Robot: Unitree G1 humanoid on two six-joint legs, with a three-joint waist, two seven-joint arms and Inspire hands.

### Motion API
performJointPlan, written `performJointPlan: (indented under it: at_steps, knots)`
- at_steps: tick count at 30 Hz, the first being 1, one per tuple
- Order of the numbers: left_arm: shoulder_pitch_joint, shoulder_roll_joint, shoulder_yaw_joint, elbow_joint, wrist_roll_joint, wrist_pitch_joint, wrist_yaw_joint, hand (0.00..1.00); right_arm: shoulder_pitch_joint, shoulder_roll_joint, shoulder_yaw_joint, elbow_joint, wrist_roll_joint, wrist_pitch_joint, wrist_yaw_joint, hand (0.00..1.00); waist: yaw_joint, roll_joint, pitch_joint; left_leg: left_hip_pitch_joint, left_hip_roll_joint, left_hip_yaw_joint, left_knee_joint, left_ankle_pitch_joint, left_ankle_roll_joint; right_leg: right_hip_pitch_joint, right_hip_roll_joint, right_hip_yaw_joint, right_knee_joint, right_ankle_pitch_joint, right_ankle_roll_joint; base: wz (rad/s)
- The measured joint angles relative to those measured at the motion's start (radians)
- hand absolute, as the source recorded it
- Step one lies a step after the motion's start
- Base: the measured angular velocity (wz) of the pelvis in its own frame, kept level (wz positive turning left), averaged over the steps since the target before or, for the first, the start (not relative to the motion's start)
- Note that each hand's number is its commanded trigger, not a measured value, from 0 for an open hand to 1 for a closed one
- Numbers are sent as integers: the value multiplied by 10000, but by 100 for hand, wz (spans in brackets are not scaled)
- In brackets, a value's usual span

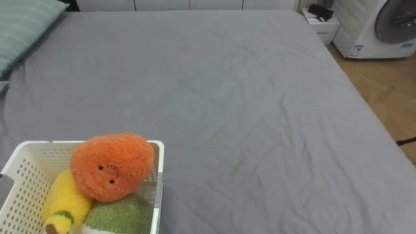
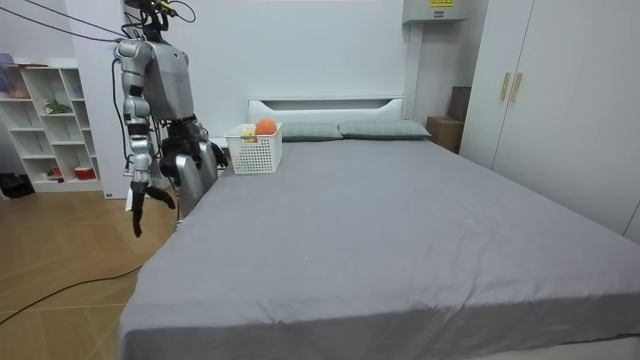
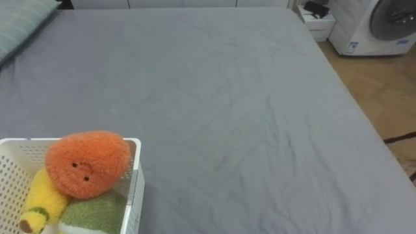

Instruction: Collect toys from the bed

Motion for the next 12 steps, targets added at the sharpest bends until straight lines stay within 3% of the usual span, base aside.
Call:
performJointPlan:
  at_steps: [7, 12]
  knots:
    - [-113, -54, -497, 9, 58, 308, 32, 0, -487, -38, 1594, 31, -2655, 384, 691, 0, 286, -40, -7, 88, 6, 22, -26, -8, -11, 40, 28, 21, -27, 12, -14, -3]
    - [-229, -61, -1022, 16, 58, 361, 8, 0, -931, -43, 2480, -87, -3943, 281, 821, 0, 447, 5, 22, 79, 14, 14, -28, -15, -14, 35, 37, 37, -48, 27, -18, 0]
